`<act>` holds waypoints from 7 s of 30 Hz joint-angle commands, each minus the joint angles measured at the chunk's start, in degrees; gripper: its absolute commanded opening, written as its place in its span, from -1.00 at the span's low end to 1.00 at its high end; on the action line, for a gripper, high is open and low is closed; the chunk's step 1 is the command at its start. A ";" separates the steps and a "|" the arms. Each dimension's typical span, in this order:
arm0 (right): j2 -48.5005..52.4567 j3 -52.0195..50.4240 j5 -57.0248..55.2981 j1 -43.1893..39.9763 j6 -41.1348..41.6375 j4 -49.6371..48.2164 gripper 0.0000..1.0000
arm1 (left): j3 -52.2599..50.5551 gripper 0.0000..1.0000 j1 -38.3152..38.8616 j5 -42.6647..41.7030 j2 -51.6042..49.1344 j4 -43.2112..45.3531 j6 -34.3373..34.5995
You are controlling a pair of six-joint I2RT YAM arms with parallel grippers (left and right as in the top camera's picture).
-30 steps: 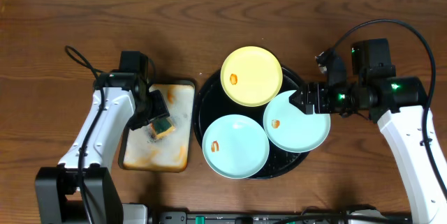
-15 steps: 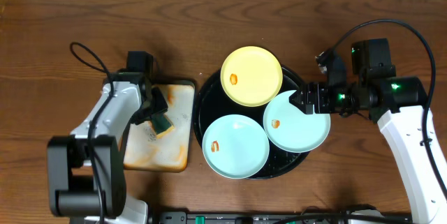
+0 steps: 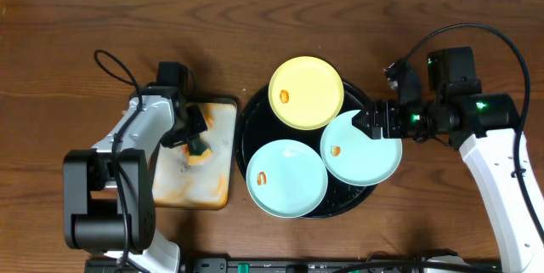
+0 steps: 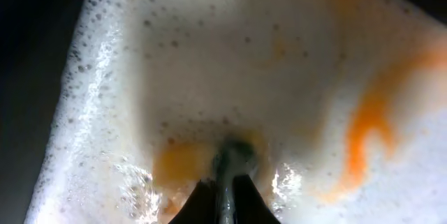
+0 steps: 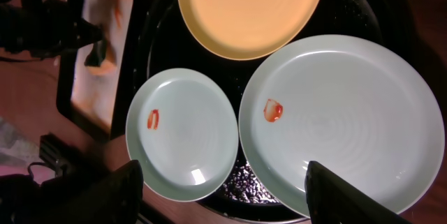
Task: Clean dirty plates on tray and stack at the side
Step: 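Scrub the sponge in the soapy tray with the left gripper, then reach right gripper to the yellow plate rim, left sponge over plate, then wipe the yellow plate with the sponge while right gripper holds it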
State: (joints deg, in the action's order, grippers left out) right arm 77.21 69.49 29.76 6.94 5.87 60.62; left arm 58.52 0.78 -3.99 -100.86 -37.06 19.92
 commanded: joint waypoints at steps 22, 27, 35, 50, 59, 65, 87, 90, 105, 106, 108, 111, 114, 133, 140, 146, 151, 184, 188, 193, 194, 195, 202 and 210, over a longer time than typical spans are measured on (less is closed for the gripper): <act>-0.48 1.05 0.09 0.66 0.98 0.02 0.44 | -5.38 -0.11 0.33 -3.96 8.00 -8.39 6.21; -0.48 1.05 0.09 0.66 1.03 0.02 0.44 | -9.01 -0.14 0.33 -3.98 6.49 -1.57 5.81; -0.48 1.05 0.09 0.66 1.42 0.02 0.44 | -9.22 -0.85 0.33 -4.94 6.45 3.32 1.55; -0.48 1.05 0.09 0.66 1.42 0.02 0.45 | -2.89 0.07 0.33 -3.32 10.54 -6.60 -1.25; -0.48 1.05 0.09 0.63 1.42 -0.11 0.46 | -7.85 0.17 0.33 0.55 7.67 0.24 0.37; -0.48 1.05 0.09 0.66 1.49 -0.15 0.46 | -8.17 -0.16 0.33 -5.99 4.20 2.91 0.07; -0.48 1.05 0.07 0.63 1.84 -0.20 0.47 | -2.12 0.20 0.33 -6.27 8.28 -5.49 -2.36; -0.48 1.05 0.07 0.63 1.84 -0.20 0.47 | -2.36 0.19 0.33 -4.02 8.28 -5.51 -2.32; -0.48 1.05 0.09 0.63 1.84 -0.22 0.48 | -8.11 -0.61 0.33 -6.27 4.07 3.91 -2.32; -0.48 1.05 0.07 0.63 1.84 -0.20 0.48 | -8.11 -0.74 0.33 -6.27 4.07 4.02 -2.32; -0.48 1.05 0.09 0.66 1.84 -0.20 0.48 | -8.11 -0.85 0.33 -6.27 4.07 4.26 -2.32; -0.48 1.05 0.07 0.63 2.19 -0.44 0.48 | -8.11 -0.85 0.33 -5.86 4.02 4.48 -2.36; -0.48 1.05 0.09 0.63 2.25 -0.90 0.49 | -7.19 -0.85 0.33 -5.84 4.35 3.80 -3.74; -0.48 1.05 0.04 0.63 2.25 -1.51 0.51 | -4.50 -0.85 0.33 -3.43 5.86 3.52 -5.75; -0.48 1.05 0.04 0.66 0.87 -2.05 0.57 | -6.40 -0.85 0.33 -0.90 0.50 5.11 -5.77; -0.44 1.05 -4.35 0.66 0.87 -3.13 0.63 | -6.38 -0.85 0.33 -0.94 -2.56 5.16 -5.75; 0.13 1.01 -5.16 0.66 0.17 -5.95 0.68 | -4.94 -0.85 0.33 -1.44 -2.43 3.04 -5.77; 30.73 1.01 -5.77 2.97 -3.37 -33.99 -0.02 | 28.94 -0.85 23.02 -2.21 -3.02 -0.17 0.61; 32.76 1.01 -5.99 3.85 -3.37 -37.68 -0.07 | 28.94 -0.85 24.48 -1.99 -5.03 2.71 3.87; 33.33 1.01 -7.74 3.98 -2.73 -39.26 -0.10 | 28.94 -0.85 26.86 -2.03 -10.10 5.18 3.98; 33.46 1.01 -9.03 4.00 -2.73 -39.19 -0.13 | 28.94 -0.85 27.34 -1.95 -11.04 5.49 3.96; 33.62 1.01 -10.12 4.02 -2.73 -39.04 -0.15 | 28.94 -0.85 27.69 -1.95 -12.00 5.66 3.96; 35.80 0.98 -10.34 4.26 -2.73 -38.69 -0.25 | 28.94 -0.85 28.79 -1.95 -15.76 7.87 3.96; 37.57 0.98 -10.34 5.88 -2.73 -39.63 -0.44 | 28.94 -0.85 28.79 -1.99 -15.63 8.76 4.00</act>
State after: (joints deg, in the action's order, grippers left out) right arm 114.37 69.71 19.75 11.81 3.38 21.45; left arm 86.11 29.74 -7.07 -117.32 -28.47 23.64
